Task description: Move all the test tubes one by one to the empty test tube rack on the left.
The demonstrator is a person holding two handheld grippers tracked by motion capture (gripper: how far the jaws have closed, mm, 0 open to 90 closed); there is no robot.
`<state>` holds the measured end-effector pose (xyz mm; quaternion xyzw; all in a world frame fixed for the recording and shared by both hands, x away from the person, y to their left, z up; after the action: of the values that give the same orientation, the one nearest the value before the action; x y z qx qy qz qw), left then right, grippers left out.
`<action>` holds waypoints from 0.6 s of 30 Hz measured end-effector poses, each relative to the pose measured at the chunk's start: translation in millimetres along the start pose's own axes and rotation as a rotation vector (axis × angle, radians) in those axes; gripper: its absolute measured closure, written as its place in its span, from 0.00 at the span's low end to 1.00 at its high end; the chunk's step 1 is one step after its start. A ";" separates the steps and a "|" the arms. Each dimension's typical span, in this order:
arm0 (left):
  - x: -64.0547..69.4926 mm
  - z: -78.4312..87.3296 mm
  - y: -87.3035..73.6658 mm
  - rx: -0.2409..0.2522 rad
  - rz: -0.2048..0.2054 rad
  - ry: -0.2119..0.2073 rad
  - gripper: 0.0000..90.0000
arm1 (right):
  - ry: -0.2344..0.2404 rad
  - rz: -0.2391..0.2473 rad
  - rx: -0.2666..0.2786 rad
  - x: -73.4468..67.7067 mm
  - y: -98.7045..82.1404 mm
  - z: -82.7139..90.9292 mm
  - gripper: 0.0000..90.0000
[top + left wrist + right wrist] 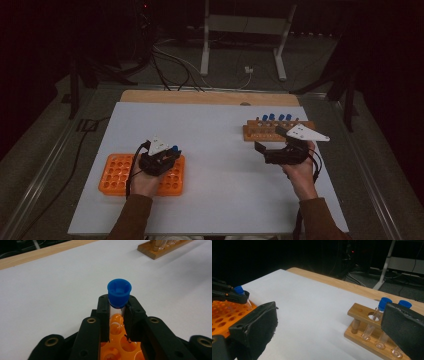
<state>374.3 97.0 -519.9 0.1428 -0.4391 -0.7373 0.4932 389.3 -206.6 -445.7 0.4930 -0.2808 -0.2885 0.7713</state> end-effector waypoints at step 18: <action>-11.5 31.4 14.1 0.180 0.083 -0.035 0.18 | -0.058 -0.028 -0.052 21.7 -9.1 -2.4 0.01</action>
<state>368.0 120.9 -493.3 0.1553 -0.5174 -0.6764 0.5006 404.2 -224.1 -451.7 0.4682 -0.2883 -0.3205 0.7713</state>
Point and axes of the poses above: each handheld gripper's, and its own axes: z roughly backward along the jaws, y roughly out of its top, x roughly to its right, the point moved 9 cm from there along -z, roughly forward along the jaws, and after that the axes turned 14 degrees about z, right-handed, at the moved point
